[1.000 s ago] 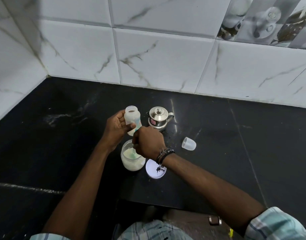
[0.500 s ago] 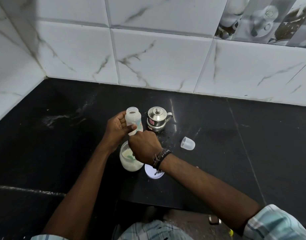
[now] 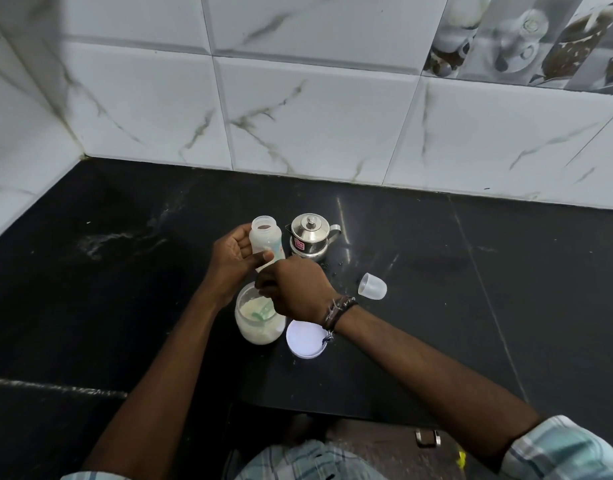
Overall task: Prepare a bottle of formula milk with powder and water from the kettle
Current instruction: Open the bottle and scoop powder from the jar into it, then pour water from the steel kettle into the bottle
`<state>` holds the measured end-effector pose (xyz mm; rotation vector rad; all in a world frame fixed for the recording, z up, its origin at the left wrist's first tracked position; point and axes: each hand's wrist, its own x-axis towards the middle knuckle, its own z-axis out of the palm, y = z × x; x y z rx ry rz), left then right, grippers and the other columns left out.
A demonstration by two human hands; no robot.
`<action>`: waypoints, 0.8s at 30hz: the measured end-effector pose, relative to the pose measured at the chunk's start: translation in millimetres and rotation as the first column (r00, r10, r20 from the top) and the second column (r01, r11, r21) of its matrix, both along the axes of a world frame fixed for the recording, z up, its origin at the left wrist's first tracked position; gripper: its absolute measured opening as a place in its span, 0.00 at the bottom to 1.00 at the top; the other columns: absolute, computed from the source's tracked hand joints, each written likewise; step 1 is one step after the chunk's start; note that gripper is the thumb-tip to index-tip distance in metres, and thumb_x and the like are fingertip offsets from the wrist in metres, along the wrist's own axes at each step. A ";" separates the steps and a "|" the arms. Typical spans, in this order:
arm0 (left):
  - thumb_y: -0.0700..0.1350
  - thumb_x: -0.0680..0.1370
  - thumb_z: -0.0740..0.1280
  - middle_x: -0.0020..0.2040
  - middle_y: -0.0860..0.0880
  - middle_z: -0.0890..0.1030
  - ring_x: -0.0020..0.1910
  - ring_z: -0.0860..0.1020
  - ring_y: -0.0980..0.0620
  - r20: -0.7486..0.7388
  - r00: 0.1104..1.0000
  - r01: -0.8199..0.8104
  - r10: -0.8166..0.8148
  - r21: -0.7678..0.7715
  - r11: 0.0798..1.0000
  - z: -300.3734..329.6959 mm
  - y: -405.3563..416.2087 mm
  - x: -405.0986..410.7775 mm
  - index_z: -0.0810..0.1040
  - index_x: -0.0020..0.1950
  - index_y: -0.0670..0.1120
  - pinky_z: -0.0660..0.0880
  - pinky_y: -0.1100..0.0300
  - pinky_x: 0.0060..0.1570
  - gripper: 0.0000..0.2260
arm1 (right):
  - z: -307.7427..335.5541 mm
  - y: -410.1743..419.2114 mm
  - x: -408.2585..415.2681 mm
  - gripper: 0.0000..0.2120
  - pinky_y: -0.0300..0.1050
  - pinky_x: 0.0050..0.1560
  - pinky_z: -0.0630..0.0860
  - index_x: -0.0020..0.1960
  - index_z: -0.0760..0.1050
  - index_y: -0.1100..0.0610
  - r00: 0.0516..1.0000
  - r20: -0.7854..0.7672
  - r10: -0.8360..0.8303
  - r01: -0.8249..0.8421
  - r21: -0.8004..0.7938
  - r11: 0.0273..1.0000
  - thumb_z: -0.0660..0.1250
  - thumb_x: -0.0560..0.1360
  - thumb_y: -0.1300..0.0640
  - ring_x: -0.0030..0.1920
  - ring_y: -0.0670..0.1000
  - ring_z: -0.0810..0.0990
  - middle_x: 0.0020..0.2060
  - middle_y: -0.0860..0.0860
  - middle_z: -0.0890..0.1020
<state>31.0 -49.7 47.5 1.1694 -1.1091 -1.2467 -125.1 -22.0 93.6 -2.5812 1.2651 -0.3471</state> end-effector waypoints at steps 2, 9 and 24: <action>0.35 0.63 0.79 0.57 0.43 0.82 0.54 0.82 0.47 -0.008 1.000 -0.003 0.003 -0.003 1.000 -1.0 -0.7 -1.8 0.73 0.66 0.38 0.79 0.55 0.55 0.33 | -0.8 -2.4 -3.6 0.11 0.47 0.37 0.75 0.51 0.82 0.55 0.997 0.079 -0.008 0.010 -0.028 1.000 0.67 0.76 0.48 0.40 0.59 0.82 0.39 0.55 0.84; 0.39 0.61 0.78 0.53 0.48 0.85 0.53 0.83 0.49 -0.027 1.000 0.006 -0.007 -0.007 1.000 1.4 -3.8 -4.9 0.76 0.60 0.45 0.79 0.60 0.50 0.28 | -4.1 -9.8 -17.0 0.08 0.48 0.41 0.78 0.47 0.84 0.53 0.986 0.169 -0.008 0.002 0.038 0.999 0.70 0.76 0.50 0.40 0.55 0.83 0.38 0.53 0.86; 0.36 0.56 0.82 0.54 0.45 0.85 0.54 0.83 0.46 0.015 0.999 0.048 -0.048 0.029 0.998 2.0 -14.9 -2.1 0.78 0.58 0.44 0.80 0.55 0.52 0.32 | -26.5 -110.3 -101.9 0.05 0.48 0.41 0.82 0.39 0.83 0.53 0.649 0.492 -0.581 0.458 0.357 0.814 0.72 0.74 0.56 0.35 0.45 0.83 0.34 0.46 0.85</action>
